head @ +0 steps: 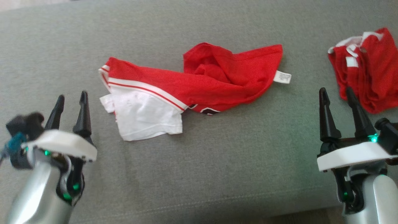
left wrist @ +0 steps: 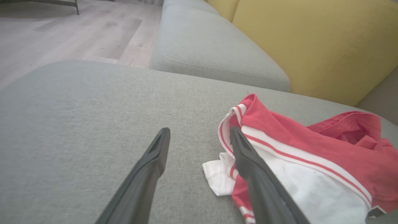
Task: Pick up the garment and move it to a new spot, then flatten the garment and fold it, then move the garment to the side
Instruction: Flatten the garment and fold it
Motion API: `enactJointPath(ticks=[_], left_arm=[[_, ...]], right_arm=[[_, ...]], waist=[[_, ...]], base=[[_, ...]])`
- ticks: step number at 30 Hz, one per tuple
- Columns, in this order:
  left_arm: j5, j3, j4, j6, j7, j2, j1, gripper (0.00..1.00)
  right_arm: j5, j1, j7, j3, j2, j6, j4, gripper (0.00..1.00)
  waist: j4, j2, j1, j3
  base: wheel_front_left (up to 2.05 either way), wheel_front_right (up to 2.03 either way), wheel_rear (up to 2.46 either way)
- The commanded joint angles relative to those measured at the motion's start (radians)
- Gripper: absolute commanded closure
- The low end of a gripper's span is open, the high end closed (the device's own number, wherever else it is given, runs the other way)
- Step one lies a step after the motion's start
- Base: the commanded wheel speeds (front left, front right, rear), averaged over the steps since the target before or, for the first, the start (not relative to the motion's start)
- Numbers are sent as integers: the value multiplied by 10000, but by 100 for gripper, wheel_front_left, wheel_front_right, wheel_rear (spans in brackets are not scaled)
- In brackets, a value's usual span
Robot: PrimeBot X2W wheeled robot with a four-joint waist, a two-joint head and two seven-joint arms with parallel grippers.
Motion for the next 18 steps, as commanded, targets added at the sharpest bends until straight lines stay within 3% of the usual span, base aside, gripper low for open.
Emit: enactJointPath(ticks=[1,7,18], left_arm=[[166,542,-542,196,-163,291,-168,0],[1157,717,-2621,1190,-382,105,1482,0],[1966,327,-3999,1758,-401,-213,3392,0]], right_arm=[[-86,-100,18,216,-56,-7,-402,0],[-457,7,238,312,-56,-7,-364,0],[-633,423,493,518,-56,-7,-294,0]], waist=[[201,0,0,-187],[582,0,0,-737],[759,0,0,-1433]], base=[[0,0,0],[0,0,0],[0,0,0]])
